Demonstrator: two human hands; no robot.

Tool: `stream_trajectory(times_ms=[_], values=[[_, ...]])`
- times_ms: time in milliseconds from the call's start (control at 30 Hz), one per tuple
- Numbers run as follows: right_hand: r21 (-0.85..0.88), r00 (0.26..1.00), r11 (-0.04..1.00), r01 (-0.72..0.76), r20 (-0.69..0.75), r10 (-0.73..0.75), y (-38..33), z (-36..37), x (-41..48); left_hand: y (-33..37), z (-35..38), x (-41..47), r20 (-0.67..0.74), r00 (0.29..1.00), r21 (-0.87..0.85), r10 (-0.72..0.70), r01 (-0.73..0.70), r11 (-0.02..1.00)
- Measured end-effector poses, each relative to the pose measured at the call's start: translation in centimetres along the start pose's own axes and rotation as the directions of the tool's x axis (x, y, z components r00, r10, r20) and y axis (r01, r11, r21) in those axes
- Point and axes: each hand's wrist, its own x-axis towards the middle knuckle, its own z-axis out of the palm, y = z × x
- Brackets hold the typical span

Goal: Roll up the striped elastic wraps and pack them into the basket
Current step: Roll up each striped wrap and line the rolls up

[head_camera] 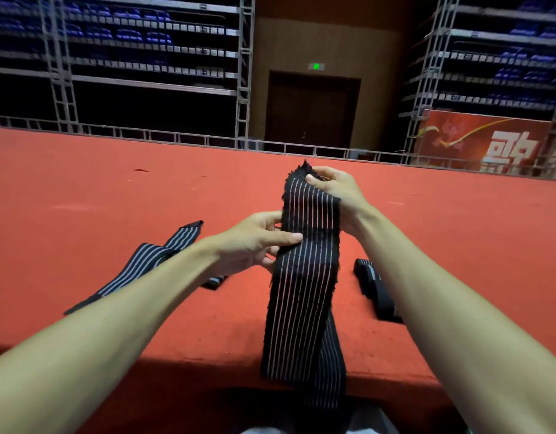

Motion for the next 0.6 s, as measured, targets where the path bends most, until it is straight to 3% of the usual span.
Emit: stream_trajectory(times_ms=[67,200,333,400,467,600], values=[[-0.123,0.997,0.991,-0.050,0.054,0.057,1.2,0.3,0.2,-0.7,-0.4,-0.7,0.034,0.999,-0.042,-0.038,0.039,0.998],[-0.455,0.978,0.886,-0.091,0.125,0.165,4.9,0.8,1.1,-3.8,-0.9,-1.2,-0.044,0.986,-0.006,-0.162,0.162,0.987],[-0.691,0.932,0.721,0.063,0.299,0.205,9.3,0.8,2.9,-8.8,-2.5,-1.0,-0.131,0.956,0.023,-0.262,0.267,0.963],[-0.754,0.941,0.638,0.157,0.310,0.134,11.2,0.7,4.3,-11.2,-3.3,-0.3,-0.243,0.930,0.031,-0.276,0.291,0.956],[-0.762,0.956,0.623,0.179,0.285,0.074,13.0,0.7,6.0,-13.3,-4.0,0.8,-0.349,0.895,0.069,-0.279,0.322,0.944],[-0.788,0.972,0.593,0.169,0.233,0.032,16.3,0.7,8.7,-17.0,-5.6,3.4,-0.411,0.879,0.257,-0.243,0.368,0.894]])
